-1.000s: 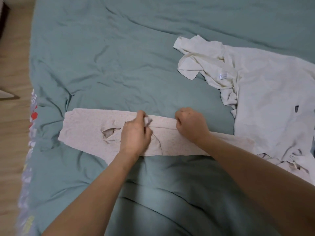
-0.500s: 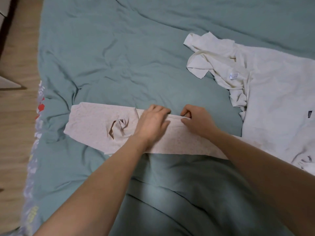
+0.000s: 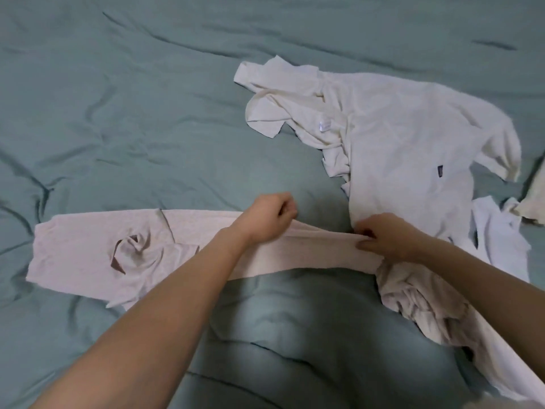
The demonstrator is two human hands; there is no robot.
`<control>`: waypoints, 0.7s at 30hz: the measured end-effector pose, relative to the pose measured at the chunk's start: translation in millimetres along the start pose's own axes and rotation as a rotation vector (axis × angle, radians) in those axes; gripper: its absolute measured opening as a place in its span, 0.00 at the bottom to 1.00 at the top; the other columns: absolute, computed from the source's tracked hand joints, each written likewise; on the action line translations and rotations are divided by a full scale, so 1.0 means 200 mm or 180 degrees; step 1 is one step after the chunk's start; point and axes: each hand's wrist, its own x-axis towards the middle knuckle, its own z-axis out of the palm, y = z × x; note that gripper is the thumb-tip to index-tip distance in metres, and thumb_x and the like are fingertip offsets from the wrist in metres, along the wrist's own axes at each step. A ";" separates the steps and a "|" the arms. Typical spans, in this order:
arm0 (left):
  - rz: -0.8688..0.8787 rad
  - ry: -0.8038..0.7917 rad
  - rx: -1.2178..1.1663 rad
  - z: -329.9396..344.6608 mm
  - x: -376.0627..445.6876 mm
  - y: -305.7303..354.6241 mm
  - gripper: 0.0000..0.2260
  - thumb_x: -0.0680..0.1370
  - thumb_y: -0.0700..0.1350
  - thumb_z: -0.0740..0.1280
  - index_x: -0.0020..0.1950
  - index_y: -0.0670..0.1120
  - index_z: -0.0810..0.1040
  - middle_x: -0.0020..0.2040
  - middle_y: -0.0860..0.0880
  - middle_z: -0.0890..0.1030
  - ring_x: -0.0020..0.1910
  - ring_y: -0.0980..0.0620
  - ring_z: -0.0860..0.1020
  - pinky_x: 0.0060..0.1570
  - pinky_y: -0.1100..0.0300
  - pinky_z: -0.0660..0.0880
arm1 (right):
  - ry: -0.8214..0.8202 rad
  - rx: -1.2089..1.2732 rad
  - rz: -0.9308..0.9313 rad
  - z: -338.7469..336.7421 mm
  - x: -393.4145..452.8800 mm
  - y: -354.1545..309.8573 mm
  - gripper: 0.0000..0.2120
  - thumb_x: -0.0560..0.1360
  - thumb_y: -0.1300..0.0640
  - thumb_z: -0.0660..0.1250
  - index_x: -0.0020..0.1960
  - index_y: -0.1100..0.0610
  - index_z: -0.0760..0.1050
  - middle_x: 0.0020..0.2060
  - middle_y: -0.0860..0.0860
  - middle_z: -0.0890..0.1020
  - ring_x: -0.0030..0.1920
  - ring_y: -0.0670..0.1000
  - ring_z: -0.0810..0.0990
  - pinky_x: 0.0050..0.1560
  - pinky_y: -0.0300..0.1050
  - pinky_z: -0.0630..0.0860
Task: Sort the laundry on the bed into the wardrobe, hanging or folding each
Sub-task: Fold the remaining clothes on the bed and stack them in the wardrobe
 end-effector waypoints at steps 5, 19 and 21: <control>-0.0237 -0.0976 -0.0270 -0.01 0.09 0.10 0.13 0.71 0.50 0.76 0.49 0.45 0.80 0.33 0.50 0.74 0.29 0.52 0.74 0.29 0.60 0.76 | 0.1375 0.1749 0.0510 0.02 -0.10 0.11 0.08 0.74 0.60 0.69 0.38 0.54 0.72 0.33 0.49 0.75 0.36 0.49 0.73 0.37 0.37 0.66; -0.0571 -0.0739 -0.0432 -0.07 0.17 0.06 0.08 0.76 0.45 0.71 0.43 0.40 0.80 0.30 0.45 0.74 0.21 0.55 0.69 0.23 0.65 0.68 | 0.2459 0.2571 0.1788 0.20 0.04 -0.11 0.10 0.76 0.54 0.67 0.47 0.61 0.78 0.41 0.55 0.82 0.44 0.56 0.80 0.47 0.46 0.72; -0.0568 -0.0752 -0.0480 -0.07 0.16 0.06 0.09 0.77 0.45 0.71 0.40 0.42 0.79 0.29 0.47 0.73 0.23 0.53 0.68 0.24 0.64 0.68 | 0.2447 0.2653 0.1967 0.19 0.07 -0.13 0.09 0.74 0.55 0.68 0.47 0.61 0.78 0.43 0.55 0.83 0.45 0.56 0.80 0.47 0.46 0.72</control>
